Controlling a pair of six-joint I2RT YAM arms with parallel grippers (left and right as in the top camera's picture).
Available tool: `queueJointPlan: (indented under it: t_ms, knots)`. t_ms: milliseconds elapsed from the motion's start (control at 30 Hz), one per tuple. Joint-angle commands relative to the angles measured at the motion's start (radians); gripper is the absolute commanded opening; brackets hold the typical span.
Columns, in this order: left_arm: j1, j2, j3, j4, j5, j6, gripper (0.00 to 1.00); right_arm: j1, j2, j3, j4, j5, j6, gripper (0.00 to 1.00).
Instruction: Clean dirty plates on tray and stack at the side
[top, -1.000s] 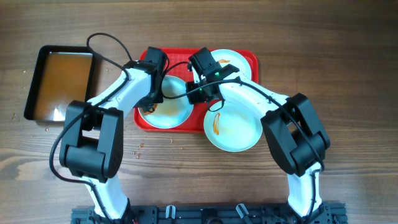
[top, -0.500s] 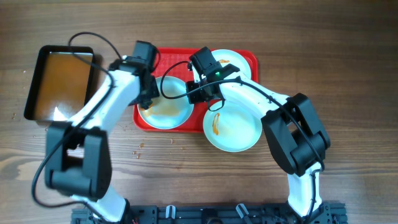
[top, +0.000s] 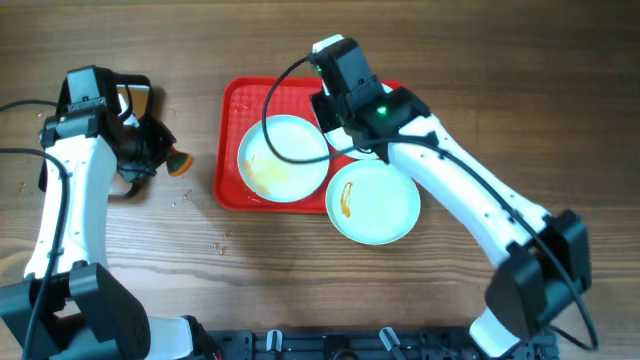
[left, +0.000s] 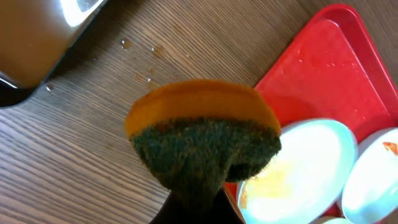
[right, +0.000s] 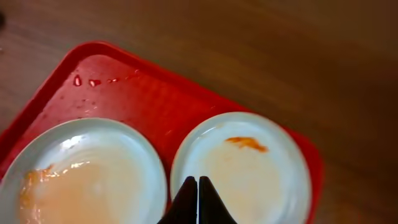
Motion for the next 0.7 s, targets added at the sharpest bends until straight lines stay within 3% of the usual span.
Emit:
queueJointPlan:
  t_ms: [0,100,133,167,400,667]
  knots:
    - [0.000,-0.010,-0.003,0.000,0.032,0.023,0.04,0.087,-0.037,0.018,-0.014,0.219,-0.085,0.04]
    - [0.000,-0.010,-0.003,-0.011,0.032,0.023,0.04,0.088,0.002,0.018,-0.114,-0.028,0.196,0.31]
    - [0.000,-0.010,-0.003,-0.011,0.032,0.023,0.04,0.075,0.035,0.018,-0.135,-0.134,0.249,0.43]
    - [0.000,-0.010,-0.003,-0.012,0.032,0.023,0.04,0.066,0.068,0.018,-0.146,-0.188,0.279,0.47]
    - [0.000,-0.010,-0.003,-0.022,0.032,0.023,0.04,0.052,0.298,0.018,-0.172,-0.211,0.316,0.50]
    - [0.000,-0.010,-0.003,-0.022,0.032,0.023,0.04,0.048,0.332,0.016,-0.126,-0.169,0.332,0.50]
